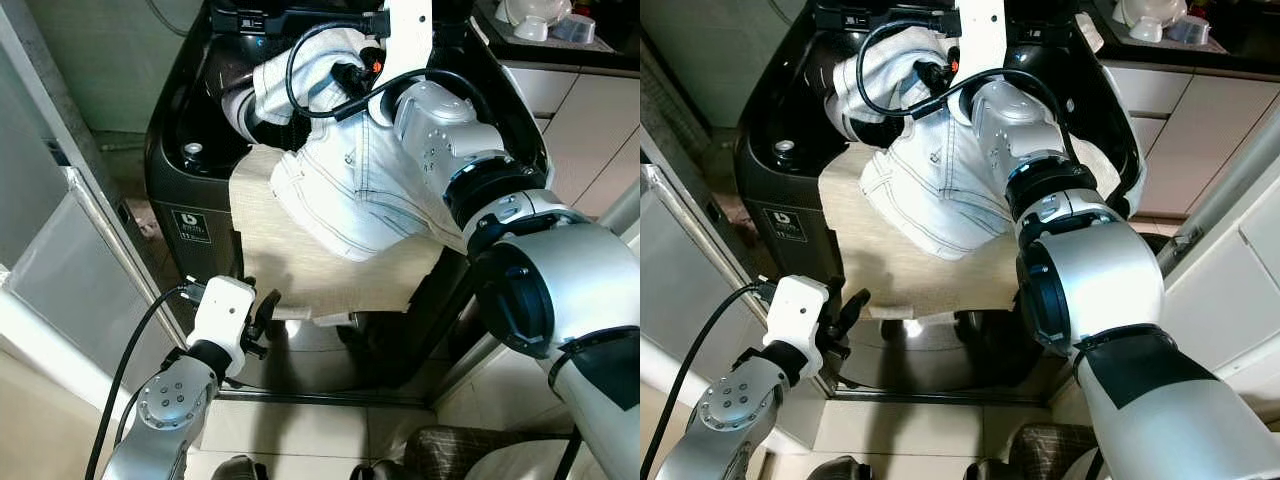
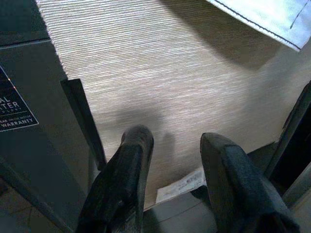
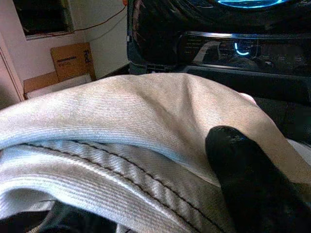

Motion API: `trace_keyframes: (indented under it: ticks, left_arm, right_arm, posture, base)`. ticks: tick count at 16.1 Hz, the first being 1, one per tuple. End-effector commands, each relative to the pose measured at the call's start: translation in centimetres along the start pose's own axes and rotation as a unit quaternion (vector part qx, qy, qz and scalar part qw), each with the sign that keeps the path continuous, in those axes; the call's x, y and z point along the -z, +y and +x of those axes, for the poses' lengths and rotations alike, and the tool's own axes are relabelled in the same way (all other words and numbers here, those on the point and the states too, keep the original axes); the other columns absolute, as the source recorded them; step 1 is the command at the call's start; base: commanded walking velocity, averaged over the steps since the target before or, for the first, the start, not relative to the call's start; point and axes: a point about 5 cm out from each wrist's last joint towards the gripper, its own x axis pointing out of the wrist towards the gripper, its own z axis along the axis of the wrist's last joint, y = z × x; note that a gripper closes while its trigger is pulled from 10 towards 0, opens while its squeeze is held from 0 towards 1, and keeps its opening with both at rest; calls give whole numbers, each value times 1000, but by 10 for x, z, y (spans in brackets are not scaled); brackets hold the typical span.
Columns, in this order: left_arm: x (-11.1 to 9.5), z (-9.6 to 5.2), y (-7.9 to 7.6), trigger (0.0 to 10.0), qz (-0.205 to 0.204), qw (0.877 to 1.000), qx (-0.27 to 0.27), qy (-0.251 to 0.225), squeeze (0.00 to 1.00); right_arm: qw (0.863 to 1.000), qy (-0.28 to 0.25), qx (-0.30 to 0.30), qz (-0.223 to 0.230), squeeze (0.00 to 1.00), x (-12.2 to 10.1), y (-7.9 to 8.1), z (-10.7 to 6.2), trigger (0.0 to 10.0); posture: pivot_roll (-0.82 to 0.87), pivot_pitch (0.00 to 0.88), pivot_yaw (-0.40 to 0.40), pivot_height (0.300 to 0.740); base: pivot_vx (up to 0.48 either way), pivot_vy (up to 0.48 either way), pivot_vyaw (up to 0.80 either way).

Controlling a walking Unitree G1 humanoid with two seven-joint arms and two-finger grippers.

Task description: Clothes washing

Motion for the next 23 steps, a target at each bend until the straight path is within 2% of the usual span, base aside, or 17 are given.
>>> trace_keyframes:
  ticks: [1, 2, 3, 5, 6, 8, 10, 12, 13, 14, 15, 17, 18, 20, 21, 22, 23]
  left_arm:
    - [0, -1, 0, 10000, 0, 1000, 1, 1, 0]
    - [0, -1, 0, 10000, 0, 1000, 2, 3, 0]
    - [2, 0, -2, 10000, -4, 1000, 15, 12, 0]
    - [2, 0, -1, 10000, -3, 1000, 15, 13, 0]
    - [2, 0, -1, 10000, -3, 1000, 15, 13, 0]
    - [2, 0, -1, 10000, -3, 1000, 15, 14, 0]
    - [2, 1, -2, 10000, -2, 1000, 19, 12, 0]
    - [1, 1, -2, 10000, -6, 1000, 17, 8, 0]
    - [2, -1, -2, 10000, -10, 1000, 17, 10, 0]
    - [4, -3, -2, 10000, -10, 1000, 22, 15, 0]
    - [6, -5, -2, 10000, -8, 999, 29, 19, 0]
    - [7, -6, -1, 10000, -4, 999, 31, 19, 0]
    - [5, -6, 1, 10000, -3, 1000, 26, 14, 0]
    - [-1, -7, 3, 10000, -8, 1000, 15, -9, 0]
    - [-3, -8, 3, 10000, -8, 1000, 10, -16, 0]
    - [-8, -8, 5, 10000, -3, 1000, -5, -25, 0]
    - [-11, -5, 6, 10000, -6, 999, -14, -29, 0]
  right_arm:
    - [1000, 5, -3, -1, 1000, -1, -1, 0, 10000]
    - [1000, 31, -1, -2, 1000, 10, -1, -1, 10000]
    - [992, 17, -84, -92, 0, -49, -16, -9, 10000]
    - [973, 51, -172, -143, 0, -56, -18, -17, 10000]
    - [968, 44, -190, -160, 0, -59, -19, -19, 10000]
    - [977, 0, -171, -126, 0, -77, -25, -22, 10000]
    - [978, -16, -177, -111, 0, -80, -28, -25, 10000]
    - [962, -40, -264, -54, 0, -83, -29, -35, 10000]
    - [944, -36, -328, -33, 0, -77, -28, -43, 10000]
    - [931, -1, -362, -49, 0, -60, -27, -49, 10000]
    - [925, 41, -372, -73, 0, -38, -25, -52, 10000]
    - [922, 70, -372, -84, 0, -15, -22, -54, 10000]
    - [924, 57, -370, -76, 0, -9, -19, -55, 10000]
    - [940, -37, -336, -34, 0, -23, -12, -56, 10000]
    - [954, -89, -287, -13, 0, -31, -10, -59, 10000]
    - [969, -136, -206, 19, 0, -33, -7, -71, 10000]
    - [975, -160, -149, 46, 0, -28, -4, -85, 10000]
  posture:
    - [48, 60, -23, 740]
    - [49, 61, -24, 740]
    - [46, 57, -26, 740]
    - [48, 56, -28, 740]
    - [48, 55, -27, 740]
    - [42, 53, -23, 740]
    - [45, 52, -27, 740]
    - [49, 49, -34, 740]
    - [47, 49, -31, 740]
    - [44, 44, -27, 740]
    - [45, 42, -25, 740]
    - [51, 38, -27, 740]
    - [56, 39, -27, 740]
    - [57, 39, -28, 740]
    - [59, 39, -36, 740]
    - [53, 42, -34, 740]
    - [48, 44, -26, 740]
  base:
    - [0, 0, 0]
    - [0, 0, 0]
    - [0, 0, 0]
    - [0, 0, 0]
    - [0, 0, 0]
    - [0, 0, 0]
    - [0, 0, 0]
    - [0, 0, 0]
    - [0, 0, 0]
    - [0, 0, 0]
    - [0, 0, 0]
    - [0, 0, 0]
    - [0, 0, 0]
    - [0, 0, 0]
    - [0, 0, 0]
    - [0, 0, 0]
    - [0, 0, 0]
